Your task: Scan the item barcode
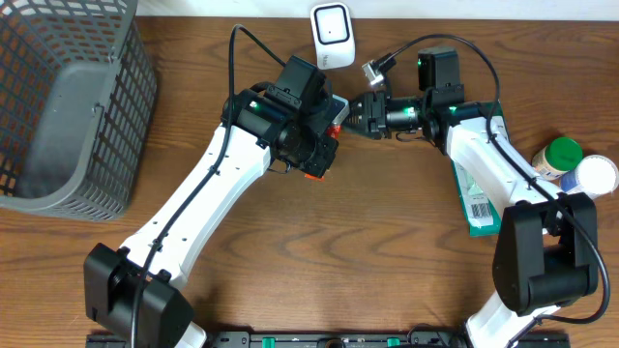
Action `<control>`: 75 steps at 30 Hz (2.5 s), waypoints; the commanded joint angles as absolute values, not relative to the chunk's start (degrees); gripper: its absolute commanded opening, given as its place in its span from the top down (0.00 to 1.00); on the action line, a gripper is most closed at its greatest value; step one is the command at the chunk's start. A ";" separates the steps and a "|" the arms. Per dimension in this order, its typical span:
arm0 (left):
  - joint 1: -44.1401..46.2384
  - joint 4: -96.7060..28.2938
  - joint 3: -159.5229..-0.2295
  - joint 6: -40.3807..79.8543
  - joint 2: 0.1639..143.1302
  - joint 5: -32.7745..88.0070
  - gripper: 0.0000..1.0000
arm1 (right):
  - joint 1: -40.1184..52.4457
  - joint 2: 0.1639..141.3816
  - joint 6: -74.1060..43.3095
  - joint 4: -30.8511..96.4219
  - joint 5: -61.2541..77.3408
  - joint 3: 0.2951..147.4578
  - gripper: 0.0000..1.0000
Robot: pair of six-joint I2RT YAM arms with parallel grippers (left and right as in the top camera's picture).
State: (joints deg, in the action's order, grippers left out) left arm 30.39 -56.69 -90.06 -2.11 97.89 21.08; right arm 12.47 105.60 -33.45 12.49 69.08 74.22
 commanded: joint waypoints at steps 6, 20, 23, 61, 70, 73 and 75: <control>30.35 -56.93 -90.21 -1.65 98.50 21.85 0.93 | 12.86 105.43 -36.40 11.33 67.31 75.11 0.99; 30.35 -56.77 -88.64 -1.67 98.50 21.80 0.59 | 11.92 105.43 -40.38 11.20 64.75 75.11 0.99; 30.35 -54.28 -86.98 -1.65 98.50 21.80 0.52 | 11.92 105.43 -42.78 10.37 64.77 75.11 0.99; 30.30 -45.71 -84.53 -1.67 98.50 18.83 0.44 | 10.68 105.43 -59.79 -1.15 67.59 75.11 0.99; 30.35 -45.87 -84.53 -1.63 98.50 14.33 0.41 | 9.82 105.43 -60.84 -1.65 67.85 75.11 0.99; 30.35 -45.69 -84.53 -1.63 98.50 14.31 0.41 | 9.82 105.43 -62.35 -3.66 68.03 75.11 0.99; 30.35 -45.65 -84.53 -1.63 98.50 14.33 0.41 | 9.85 105.43 -63.33 -4.29 68.03 75.11 0.99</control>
